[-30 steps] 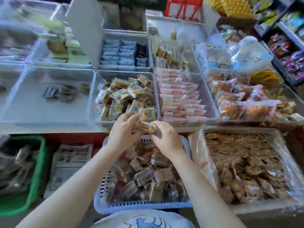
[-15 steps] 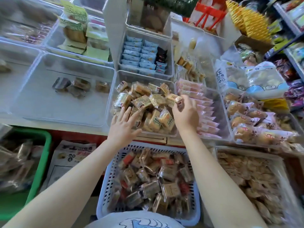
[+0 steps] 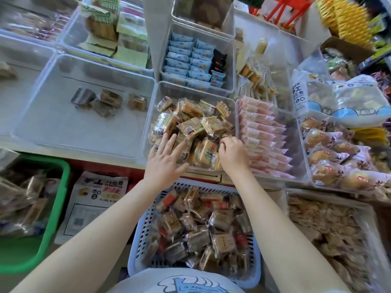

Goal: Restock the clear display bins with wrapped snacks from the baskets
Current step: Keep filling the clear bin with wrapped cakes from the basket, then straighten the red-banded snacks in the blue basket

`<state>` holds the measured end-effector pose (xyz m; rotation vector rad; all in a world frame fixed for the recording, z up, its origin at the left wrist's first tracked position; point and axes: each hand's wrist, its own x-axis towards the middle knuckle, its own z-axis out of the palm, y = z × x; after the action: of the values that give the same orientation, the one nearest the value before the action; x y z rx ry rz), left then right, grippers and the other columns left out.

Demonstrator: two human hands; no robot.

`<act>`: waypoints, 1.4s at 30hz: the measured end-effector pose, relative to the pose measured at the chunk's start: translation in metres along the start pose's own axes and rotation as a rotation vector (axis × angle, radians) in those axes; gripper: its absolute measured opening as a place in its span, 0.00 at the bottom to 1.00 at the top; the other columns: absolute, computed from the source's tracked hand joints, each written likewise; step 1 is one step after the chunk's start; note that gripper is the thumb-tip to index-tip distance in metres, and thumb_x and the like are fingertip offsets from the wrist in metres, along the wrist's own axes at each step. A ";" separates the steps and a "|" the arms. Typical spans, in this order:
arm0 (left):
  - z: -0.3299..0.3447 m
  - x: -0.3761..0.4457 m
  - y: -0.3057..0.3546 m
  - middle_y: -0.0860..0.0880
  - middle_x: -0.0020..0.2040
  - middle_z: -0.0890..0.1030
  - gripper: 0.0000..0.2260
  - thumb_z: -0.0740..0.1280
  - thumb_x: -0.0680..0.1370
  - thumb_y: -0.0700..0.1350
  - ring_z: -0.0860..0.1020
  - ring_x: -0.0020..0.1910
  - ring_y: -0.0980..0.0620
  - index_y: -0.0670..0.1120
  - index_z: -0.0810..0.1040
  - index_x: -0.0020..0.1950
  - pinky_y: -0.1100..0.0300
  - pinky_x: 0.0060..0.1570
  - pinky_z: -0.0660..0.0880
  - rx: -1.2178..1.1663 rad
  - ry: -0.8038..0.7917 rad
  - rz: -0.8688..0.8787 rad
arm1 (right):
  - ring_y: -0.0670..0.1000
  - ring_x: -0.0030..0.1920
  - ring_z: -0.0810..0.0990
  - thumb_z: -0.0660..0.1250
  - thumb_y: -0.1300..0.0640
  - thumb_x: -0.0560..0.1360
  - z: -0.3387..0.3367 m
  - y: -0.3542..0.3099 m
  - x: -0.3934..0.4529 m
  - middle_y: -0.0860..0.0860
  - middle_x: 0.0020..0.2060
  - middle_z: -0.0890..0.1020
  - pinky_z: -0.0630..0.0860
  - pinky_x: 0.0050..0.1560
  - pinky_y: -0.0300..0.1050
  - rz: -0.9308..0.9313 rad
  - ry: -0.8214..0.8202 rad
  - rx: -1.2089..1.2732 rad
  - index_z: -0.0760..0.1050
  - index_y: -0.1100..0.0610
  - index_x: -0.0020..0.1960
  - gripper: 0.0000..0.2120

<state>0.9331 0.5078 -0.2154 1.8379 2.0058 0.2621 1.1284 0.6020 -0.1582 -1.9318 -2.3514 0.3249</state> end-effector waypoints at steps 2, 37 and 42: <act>-0.001 -0.001 0.001 0.51 0.81 0.41 0.32 0.50 0.79 0.67 0.34 0.78 0.51 0.60 0.45 0.81 0.43 0.78 0.46 0.000 0.005 0.005 | 0.56 0.64 0.72 0.53 0.53 0.84 -0.002 0.000 -0.005 0.54 0.63 0.78 0.66 0.64 0.53 -0.007 -0.094 -0.013 0.77 0.57 0.65 0.18; 0.029 -0.121 0.047 0.57 0.55 0.80 0.11 0.63 0.81 0.52 0.78 0.53 0.56 0.54 0.78 0.62 0.57 0.51 0.77 -0.575 -0.290 -0.474 | 0.43 0.50 0.79 0.73 0.56 0.76 0.068 0.048 -0.147 0.47 0.58 0.77 0.77 0.43 0.37 0.299 -0.519 0.991 0.69 0.45 0.69 0.25; 0.002 -0.119 0.066 0.51 0.57 0.81 0.19 0.70 0.77 0.54 0.82 0.54 0.53 0.54 0.74 0.66 0.54 0.52 0.81 -1.040 -0.256 -0.571 | 0.50 0.41 0.80 0.73 0.57 0.76 0.039 0.039 -0.157 0.56 0.48 0.83 0.78 0.44 0.48 0.370 -0.615 1.376 0.78 0.54 0.57 0.12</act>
<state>0.9995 0.3984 -0.1706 0.6032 1.6150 0.6829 1.1897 0.4511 -0.1937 -1.4724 -1.0910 2.0641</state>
